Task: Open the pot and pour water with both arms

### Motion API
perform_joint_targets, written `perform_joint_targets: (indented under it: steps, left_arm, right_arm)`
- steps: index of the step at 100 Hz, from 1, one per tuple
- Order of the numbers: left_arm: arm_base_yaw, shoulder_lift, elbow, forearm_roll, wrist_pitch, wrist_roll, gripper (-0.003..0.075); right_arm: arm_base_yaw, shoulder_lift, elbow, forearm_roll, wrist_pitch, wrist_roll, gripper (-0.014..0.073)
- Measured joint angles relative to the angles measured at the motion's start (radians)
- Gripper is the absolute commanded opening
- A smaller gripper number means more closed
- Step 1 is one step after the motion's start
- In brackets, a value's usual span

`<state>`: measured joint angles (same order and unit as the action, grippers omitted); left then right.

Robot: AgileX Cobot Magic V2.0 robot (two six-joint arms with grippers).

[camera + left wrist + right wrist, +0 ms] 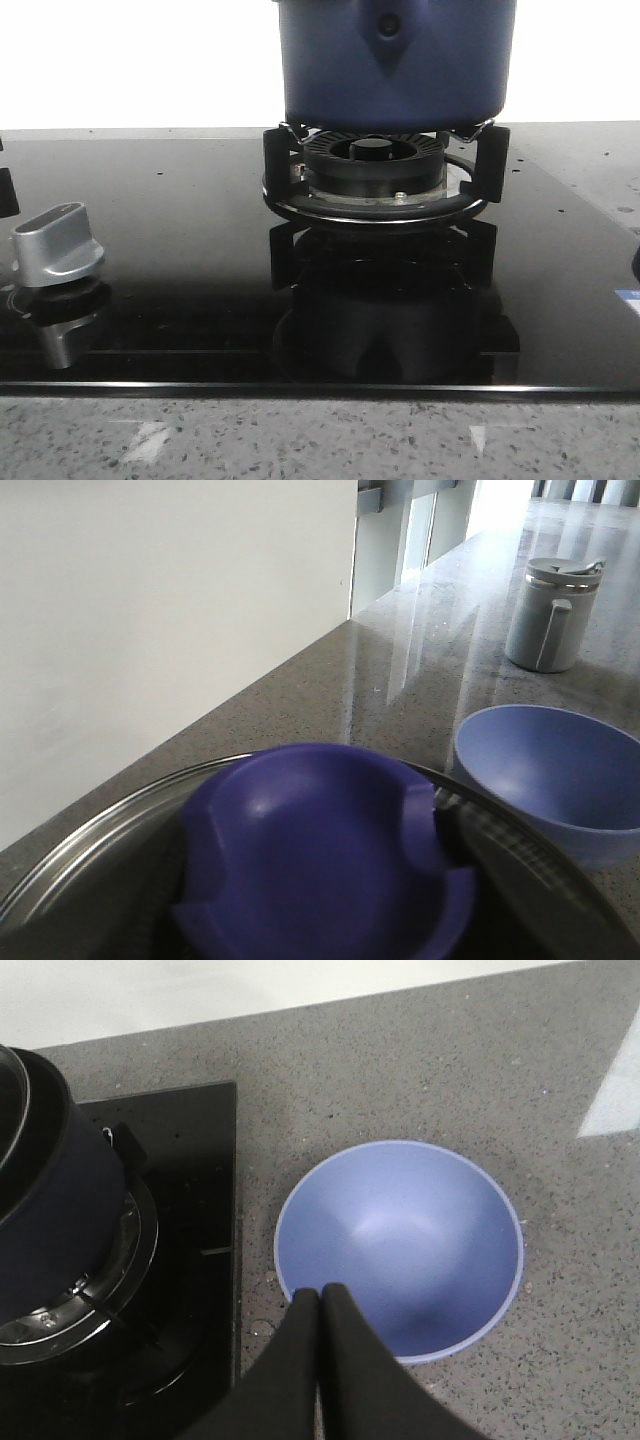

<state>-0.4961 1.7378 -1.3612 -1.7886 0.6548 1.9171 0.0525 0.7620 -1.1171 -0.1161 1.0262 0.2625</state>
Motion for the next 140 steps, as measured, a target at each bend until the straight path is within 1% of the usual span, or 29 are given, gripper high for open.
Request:
perform_joint_targets:
  steps: [12, 32, 140]
  left_arm:
    - [-0.015, 0.000, 0.000, -0.002, 0.001, 0.037, 0.0314]
    - [-0.019, 0.000, 0.000, 0.002, 0.000, 0.059, 0.0314]
    - [-0.019, 0.004, 0.000, 0.000, -0.007, 0.060, 0.0314]
  right_arm:
    - [0.000, 0.000, 0.013, 0.006, -0.002, 0.000, -0.0071]
    - [0.000, 0.000, 0.013, 0.008, -0.007, -0.002, -0.0071]
    - [0.000, 0.000, 0.015, 0.015, -0.034, -0.002, -0.0071]
